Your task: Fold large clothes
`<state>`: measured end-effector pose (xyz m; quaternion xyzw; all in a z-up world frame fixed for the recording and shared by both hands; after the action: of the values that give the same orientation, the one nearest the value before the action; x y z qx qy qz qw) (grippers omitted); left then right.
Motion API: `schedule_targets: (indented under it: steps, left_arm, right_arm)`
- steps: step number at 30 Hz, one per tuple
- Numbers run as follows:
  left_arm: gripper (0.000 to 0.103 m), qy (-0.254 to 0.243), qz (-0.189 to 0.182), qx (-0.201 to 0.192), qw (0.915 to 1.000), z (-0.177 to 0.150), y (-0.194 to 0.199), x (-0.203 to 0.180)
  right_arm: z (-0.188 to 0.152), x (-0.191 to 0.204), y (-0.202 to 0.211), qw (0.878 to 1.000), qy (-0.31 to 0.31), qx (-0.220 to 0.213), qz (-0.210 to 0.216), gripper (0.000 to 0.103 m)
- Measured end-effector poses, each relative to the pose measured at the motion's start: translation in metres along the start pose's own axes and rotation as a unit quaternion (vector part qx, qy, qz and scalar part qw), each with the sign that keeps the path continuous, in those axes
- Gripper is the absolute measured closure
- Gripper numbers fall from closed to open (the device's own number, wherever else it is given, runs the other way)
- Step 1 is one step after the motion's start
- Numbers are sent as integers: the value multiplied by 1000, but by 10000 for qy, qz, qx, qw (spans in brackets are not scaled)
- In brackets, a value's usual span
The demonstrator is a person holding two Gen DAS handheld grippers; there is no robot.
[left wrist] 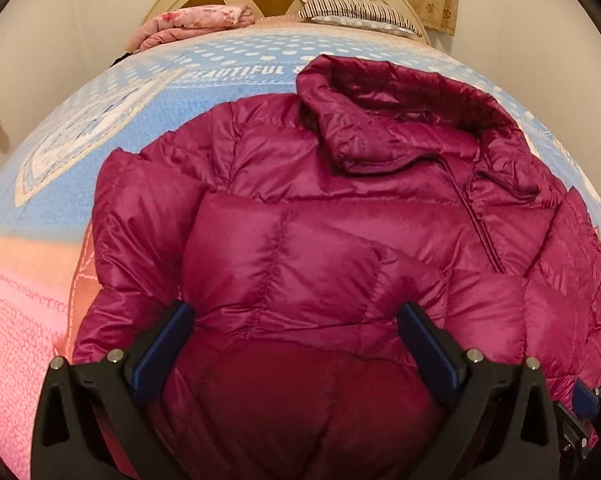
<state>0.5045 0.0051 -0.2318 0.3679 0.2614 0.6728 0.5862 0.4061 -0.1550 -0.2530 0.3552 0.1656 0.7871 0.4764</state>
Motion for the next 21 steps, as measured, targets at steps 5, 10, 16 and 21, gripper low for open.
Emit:
schedule_targets:
  steps: [5, 10, 16, 21]
  left_arm:
    - [0, -35, 106, -48, 9999, 2, 4, 1]
    - [0, 28, 237, -370, 9990, 5, 28, 9]
    - [0, 112, 145, -492, 9986, 21, 30, 10]
    - [0, -153, 476, -107, 9987, 7, -7, -3]
  right_arm:
    - [0, -3, -3, 9999, -91, 91, 4, 70]
    - [-1, -6, -3, 9998, -160, 87, 33, 70]
    - [0, -6, -5, 9998, -167, 94, 33, 70]
    - [-1, -5, -4, 9998, -182, 82, 61, 69]
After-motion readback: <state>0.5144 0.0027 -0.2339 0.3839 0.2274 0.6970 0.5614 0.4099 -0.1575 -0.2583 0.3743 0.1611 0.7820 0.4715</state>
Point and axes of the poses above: each gripper's, at about its wrist camera, not at the fingertips, and y roughly against the way its jaws point, x to its left, z to its top, the point moved 5 cm from there along -y, roughly the way its jaws point, and after that the axes turned 15 degrees about z, right-handed, at the moved point
